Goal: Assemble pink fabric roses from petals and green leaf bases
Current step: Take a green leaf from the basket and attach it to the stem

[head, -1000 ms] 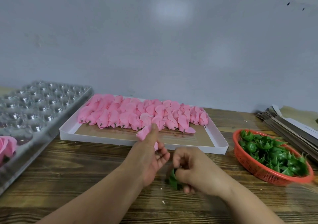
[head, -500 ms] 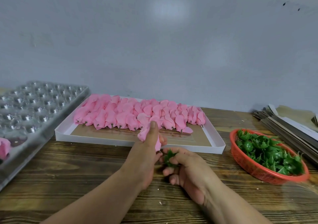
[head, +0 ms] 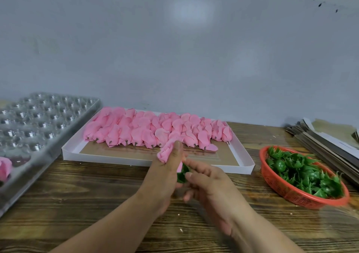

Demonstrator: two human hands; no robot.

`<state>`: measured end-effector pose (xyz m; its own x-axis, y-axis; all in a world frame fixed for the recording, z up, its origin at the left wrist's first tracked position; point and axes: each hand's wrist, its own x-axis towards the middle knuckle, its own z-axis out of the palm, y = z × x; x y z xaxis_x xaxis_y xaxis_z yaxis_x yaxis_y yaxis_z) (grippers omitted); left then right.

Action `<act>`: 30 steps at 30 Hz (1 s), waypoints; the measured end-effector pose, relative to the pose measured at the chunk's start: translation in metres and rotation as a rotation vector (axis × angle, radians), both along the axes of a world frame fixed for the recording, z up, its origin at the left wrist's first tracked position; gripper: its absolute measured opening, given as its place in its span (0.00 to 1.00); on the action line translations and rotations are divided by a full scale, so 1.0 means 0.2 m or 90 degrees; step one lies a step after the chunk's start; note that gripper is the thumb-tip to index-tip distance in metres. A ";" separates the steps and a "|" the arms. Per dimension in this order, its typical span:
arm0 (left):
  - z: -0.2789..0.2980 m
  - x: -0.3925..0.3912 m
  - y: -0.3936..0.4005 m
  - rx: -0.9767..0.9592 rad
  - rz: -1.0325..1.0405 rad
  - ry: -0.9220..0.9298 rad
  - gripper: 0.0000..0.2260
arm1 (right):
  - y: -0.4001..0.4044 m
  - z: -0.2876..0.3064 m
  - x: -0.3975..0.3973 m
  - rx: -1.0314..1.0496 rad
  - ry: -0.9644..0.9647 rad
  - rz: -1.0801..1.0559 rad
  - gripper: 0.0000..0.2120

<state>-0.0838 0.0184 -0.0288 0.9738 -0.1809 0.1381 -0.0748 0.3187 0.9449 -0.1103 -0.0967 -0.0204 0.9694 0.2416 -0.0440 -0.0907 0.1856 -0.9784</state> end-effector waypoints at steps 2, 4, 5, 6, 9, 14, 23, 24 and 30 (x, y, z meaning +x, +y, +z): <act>0.00 0.00 0.00 0.015 0.008 -0.007 0.19 | 0.01 0.00 -0.01 -0.053 -0.036 -0.016 0.16; 0.01 -0.01 0.00 0.035 0.004 -0.028 0.20 | 0.03 -0.01 -0.02 -0.108 -0.062 -0.030 0.16; 0.02 -0.02 0.00 0.046 0.003 -0.037 0.22 | 0.03 -0.01 -0.02 -0.126 -0.070 -0.034 0.16; 0.03 -0.02 0.00 0.057 0.002 -0.044 0.27 | 0.03 -0.01 -0.02 -0.134 -0.075 -0.039 0.15; 0.03 -0.03 0.01 0.080 -0.002 -0.053 0.27 | 0.02 0.00 -0.02 -0.095 -0.068 -0.044 0.15; 0.01 -0.03 -0.01 0.093 0.016 -0.053 0.25 | 0.02 0.02 -0.02 0.019 -0.034 0.001 0.13; 0.01 -0.02 0.01 0.069 0.012 -0.044 0.29 | 0.01 0.01 -0.02 0.106 0.017 0.025 0.21; 0.01 -0.01 0.01 0.068 0.014 -0.048 0.28 | 0.01 0.01 -0.03 0.104 0.007 0.018 0.21; -0.01 0.00 0.00 -0.027 0.005 0.029 0.26 | 0.02 0.02 -0.03 0.117 -0.017 -0.093 0.12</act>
<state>-0.0842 0.0177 -0.0309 0.9807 -0.1674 0.1005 -0.0345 0.3581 0.9331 -0.1166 -0.0933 -0.0160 0.9949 0.0997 0.0142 -0.0238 0.3694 -0.9290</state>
